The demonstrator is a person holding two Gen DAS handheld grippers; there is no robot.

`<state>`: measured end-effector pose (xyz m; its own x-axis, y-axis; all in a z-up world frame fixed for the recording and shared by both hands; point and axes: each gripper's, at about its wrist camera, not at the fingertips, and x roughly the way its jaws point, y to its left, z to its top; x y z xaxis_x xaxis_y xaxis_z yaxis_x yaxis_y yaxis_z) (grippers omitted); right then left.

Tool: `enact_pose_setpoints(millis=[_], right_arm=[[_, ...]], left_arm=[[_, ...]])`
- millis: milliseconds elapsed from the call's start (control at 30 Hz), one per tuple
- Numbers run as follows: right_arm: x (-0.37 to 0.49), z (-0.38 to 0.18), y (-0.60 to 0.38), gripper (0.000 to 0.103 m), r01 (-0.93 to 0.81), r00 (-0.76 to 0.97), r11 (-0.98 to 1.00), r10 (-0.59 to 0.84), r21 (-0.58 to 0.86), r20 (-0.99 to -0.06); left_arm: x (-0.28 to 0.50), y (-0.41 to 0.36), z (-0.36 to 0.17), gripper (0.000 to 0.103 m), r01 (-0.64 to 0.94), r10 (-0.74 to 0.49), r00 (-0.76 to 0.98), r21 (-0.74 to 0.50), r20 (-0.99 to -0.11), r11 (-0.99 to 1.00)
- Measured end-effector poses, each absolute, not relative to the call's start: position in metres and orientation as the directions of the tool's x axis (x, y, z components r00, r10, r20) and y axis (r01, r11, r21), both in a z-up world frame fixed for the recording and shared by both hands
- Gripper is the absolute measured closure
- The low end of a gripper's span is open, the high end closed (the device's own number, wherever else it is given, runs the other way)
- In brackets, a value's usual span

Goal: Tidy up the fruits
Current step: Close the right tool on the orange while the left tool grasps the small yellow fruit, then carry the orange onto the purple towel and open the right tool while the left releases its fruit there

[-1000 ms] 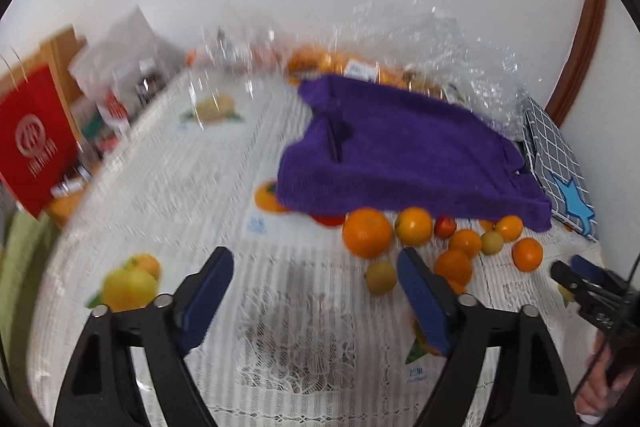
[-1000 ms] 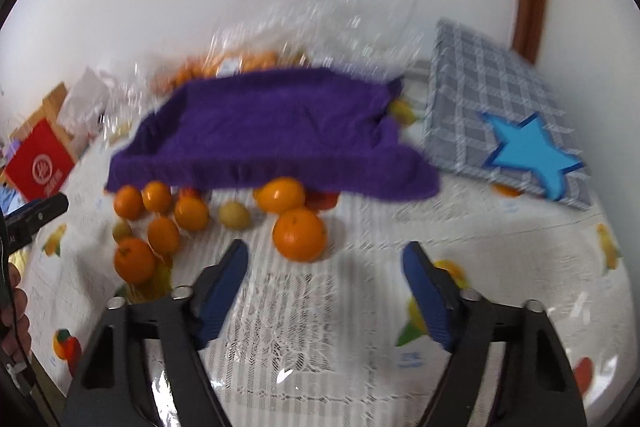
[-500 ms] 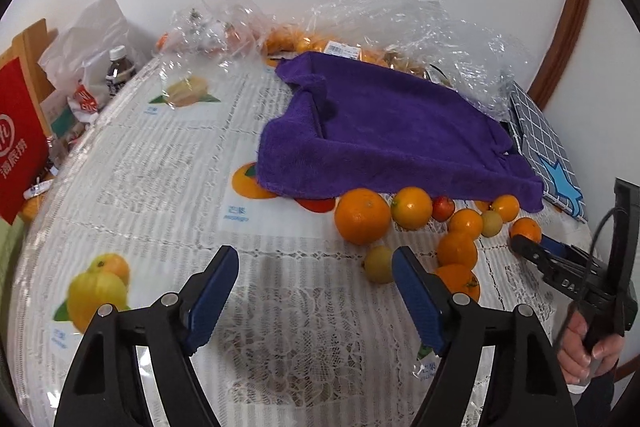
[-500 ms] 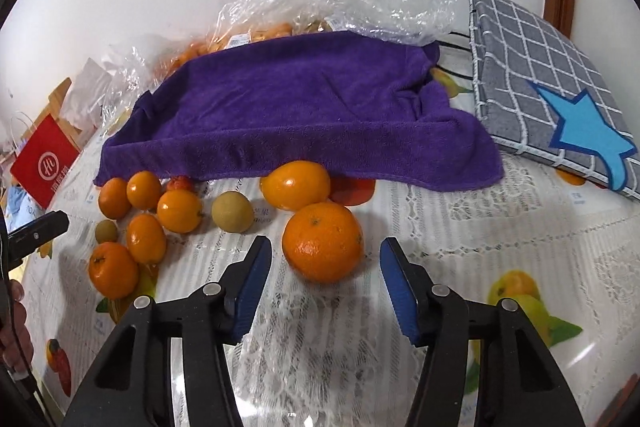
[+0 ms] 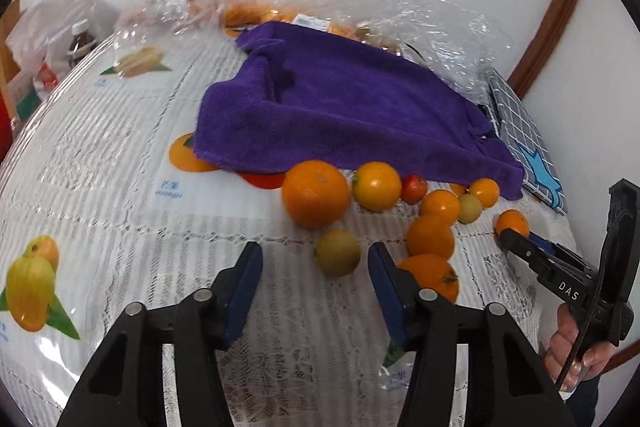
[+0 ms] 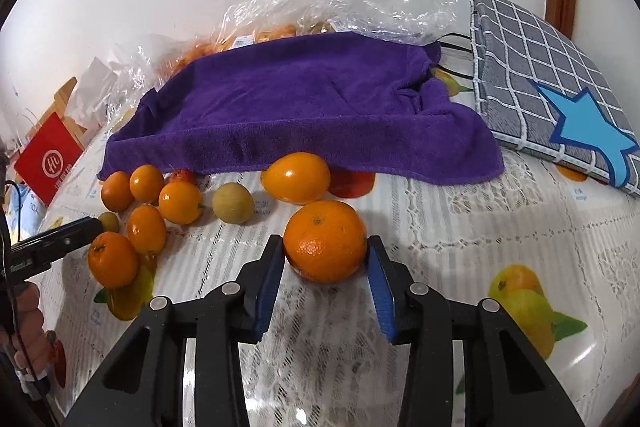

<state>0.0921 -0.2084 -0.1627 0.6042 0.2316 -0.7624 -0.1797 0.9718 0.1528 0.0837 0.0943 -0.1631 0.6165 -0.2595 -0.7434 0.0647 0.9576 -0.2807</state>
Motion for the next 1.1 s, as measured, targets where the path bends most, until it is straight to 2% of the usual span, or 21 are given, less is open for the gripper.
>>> enact_pose_setpoints(millis=[133, 167, 200, 433, 667, 967, 1100], right_arm=[[0.087, -0.16, -0.211, 0.062, -0.178, 0.617, 0.971, 0.238, 0.162, -0.75], [0.085, -0.159, -0.211, 0.062, -0.18, 0.622, 0.97, 0.24, 0.162, -0.745], [0.084, -0.159, -0.212, 0.062, -0.18, 0.623, 0.97, 0.239, 0.16, -0.745], [0.073, -0.159, -0.216, 0.062, -0.179, 0.622, 0.973, 0.227, 0.146, -0.749], [0.063, -0.149, -0.219, 0.062, -0.18, 0.638, 0.974, 0.224, 0.139, -0.736], [0.062, -0.127, -0.228, 0.062, -0.171, 0.678, 0.977, 0.212, 0.129, -0.704], [0.072, -0.116, -0.234, 0.062, -0.165, 0.7, 0.977, 0.212, 0.135, -0.682]], left_arm=[[0.086, 0.085, -0.166, 0.067, 0.083, -0.253, 0.618, -0.259, -0.744, 0.962], [0.085, 0.083, -0.166, 0.076, 0.084, -0.245, 0.622, -0.248, -0.744, 0.965], [0.086, 0.081, -0.166, 0.08, 0.091, -0.255, 0.614, -0.254, -0.747, 0.963], [0.078, 0.082, -0.16, 0.08, 0.093, -0.236, 0.632, -0.229, -0.738, 0.969], [0.074, 0.094, -0.153, 0.08, 0.04, -0.231, 0.631, -0.266, -0.741, 0.963], [0.085, 0.103, -0.128, 0.08, 0.022, -0.224, 0.676, -0.285, -0.702, 0.958], [0.097, 0.1, -0.108, 0.08, 0.036, -0.203, 0.718, -0.256, -0.666, 0.966]])
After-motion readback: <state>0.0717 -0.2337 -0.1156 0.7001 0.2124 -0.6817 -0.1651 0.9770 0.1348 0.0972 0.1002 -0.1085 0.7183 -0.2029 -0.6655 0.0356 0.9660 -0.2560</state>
